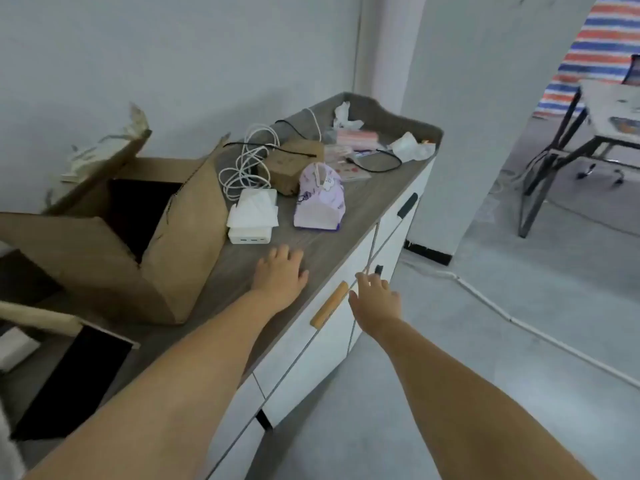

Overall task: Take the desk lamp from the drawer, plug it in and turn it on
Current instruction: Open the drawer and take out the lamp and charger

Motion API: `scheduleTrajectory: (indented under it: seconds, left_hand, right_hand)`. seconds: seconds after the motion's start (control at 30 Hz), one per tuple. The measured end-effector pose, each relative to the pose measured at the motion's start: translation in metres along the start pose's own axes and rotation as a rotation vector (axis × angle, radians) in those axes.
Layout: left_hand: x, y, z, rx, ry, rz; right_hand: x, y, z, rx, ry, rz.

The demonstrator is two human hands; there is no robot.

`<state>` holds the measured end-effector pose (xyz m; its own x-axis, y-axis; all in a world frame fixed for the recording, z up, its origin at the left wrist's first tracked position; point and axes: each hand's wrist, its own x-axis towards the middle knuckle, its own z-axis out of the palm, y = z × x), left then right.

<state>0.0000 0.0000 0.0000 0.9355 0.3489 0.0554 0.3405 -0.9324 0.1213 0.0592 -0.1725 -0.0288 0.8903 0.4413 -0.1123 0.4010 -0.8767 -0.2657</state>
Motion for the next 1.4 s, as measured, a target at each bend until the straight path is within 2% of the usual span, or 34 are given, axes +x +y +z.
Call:
scheduleTrajectory:
  seconds: [0.1, 0.23, 0.3, 0.33, 0.43, 0.5, 0.67, 0.8, 0.93, 1.2, 1.27, 1.33, 1.4]
  left_hand:
    - [0.004, -0.016, 0.017, -0.065, 0.032, 0.061]
    - [0.005, -0.023, 0.027, -0.111, 0.048, 0.086]
    - [0.005, -0.024, 0.027, -0.116, 0.040, 0.082]
    - [0.005, -0.024, 0.028, -0.119, 0.039, 0.084]
    - [0.005, -0.026, 0.027, -0.128, 0.036, 0.088]
    - [0.005, -0.025, 0.027, -0.124, 0.037, 0.093]
    - [0.005, -0.028, 0.026, -0.104, 0.034, 0.078]
    - [0.005, -0.026, 0.023, -0.094, 0.026, 0.064]
    - [0.004, -0.021, 0.022, -0.091, 0.014, 0.057]
    - [0.006, -0.021, 0.027, -0.032, 0.015, 0.039]
    - [0.007, -0.020, 0.029, -0.020, 0.013, 0.029]
    - [0.007, -0.019, 0.028, -0.007, 0.021, 0.015]
    - [0.002, -0.010, 0.025, -0.016, 0.089, 0.036]
  right_hand:
    - [0.012, -0.024, 0.030, 0.218, -0.134, 0.149]
    - [0.022, -0.056, 0.053, 0.847, -0.160, 0.470]
    - [0.025, -0.063, 0.054, 1.193, -0.186, 0.744]
    - [0.025, -0.063, 0.057, 1.271, -0.224, 0.821]
    - [0.025, -0.065, 0.062, 1.281, -0.258, 0.773]
    - [0.022, -0.058, 0.062, 1.298, -0.307, 0.826]
    - [0.006, -0.027, 0.054, 1.299, -0.293, 0.919]
    - [-0.017, 0.017, 0.054, 1.125, -0.231, 0.796]
    - [-0.037, 0.060, 0.045, 1.131, -0.229, 0.857]
    - [-0.068, 0.089, 0.052, 1.234, -0.288, 0.753]
    - [-0.070, 0.095, 0.052, 1.113, -0.291, 0.674]
    - [-0.068, 0.103, 0.049, 0.869, -0.285, 0.485]
    - [-0.059, 0.113, 0.039, 0.691, -0.179, 0.431]
